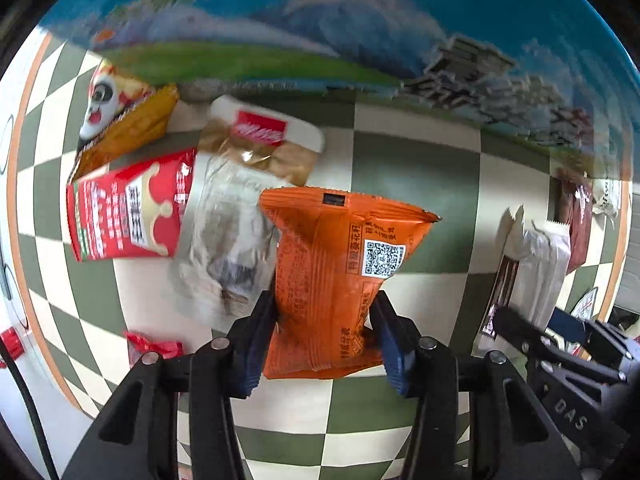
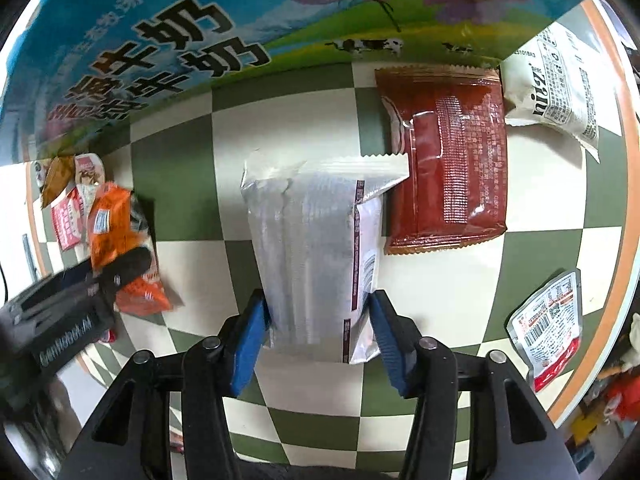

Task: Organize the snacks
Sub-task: 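Carry both packets into the box and open both tools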

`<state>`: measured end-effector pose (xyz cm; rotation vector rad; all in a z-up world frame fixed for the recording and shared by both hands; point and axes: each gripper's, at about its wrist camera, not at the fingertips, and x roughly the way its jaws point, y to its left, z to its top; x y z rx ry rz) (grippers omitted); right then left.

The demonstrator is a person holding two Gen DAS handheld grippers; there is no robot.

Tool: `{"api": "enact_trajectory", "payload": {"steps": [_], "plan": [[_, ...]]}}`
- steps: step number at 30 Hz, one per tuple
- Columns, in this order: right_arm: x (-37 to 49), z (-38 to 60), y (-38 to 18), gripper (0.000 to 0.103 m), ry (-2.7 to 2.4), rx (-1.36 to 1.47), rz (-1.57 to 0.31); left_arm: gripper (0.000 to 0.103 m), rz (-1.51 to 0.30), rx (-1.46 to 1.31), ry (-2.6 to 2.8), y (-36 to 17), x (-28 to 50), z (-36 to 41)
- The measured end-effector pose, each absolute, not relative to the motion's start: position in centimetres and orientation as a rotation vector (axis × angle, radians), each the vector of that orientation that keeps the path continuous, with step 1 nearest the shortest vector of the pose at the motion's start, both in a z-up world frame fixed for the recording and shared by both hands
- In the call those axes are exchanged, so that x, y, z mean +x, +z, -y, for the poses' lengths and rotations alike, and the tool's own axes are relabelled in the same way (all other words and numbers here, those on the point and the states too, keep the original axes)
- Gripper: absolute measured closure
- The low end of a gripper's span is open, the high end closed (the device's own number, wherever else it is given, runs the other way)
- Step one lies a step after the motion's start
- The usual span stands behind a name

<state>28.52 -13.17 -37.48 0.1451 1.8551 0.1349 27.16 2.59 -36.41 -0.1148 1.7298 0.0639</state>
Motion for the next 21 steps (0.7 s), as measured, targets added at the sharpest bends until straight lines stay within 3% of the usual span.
{"api": "enact_trajectory", "payload": {"steps": [12, 21], "plan": [[24.5, 10.3, -36.5, 0.054, 0.147, 0.091, -1.781, 0.062, -1.725, -0.109, 0.074, -36.2, 21.9, -1.2], [20.4, 10.5, -32.2, 0.054, 0.207, 0.183, -1.734, 0.063, -1.638, -0.121, -0.008, -30.1, 21.1, 0.0]]}}
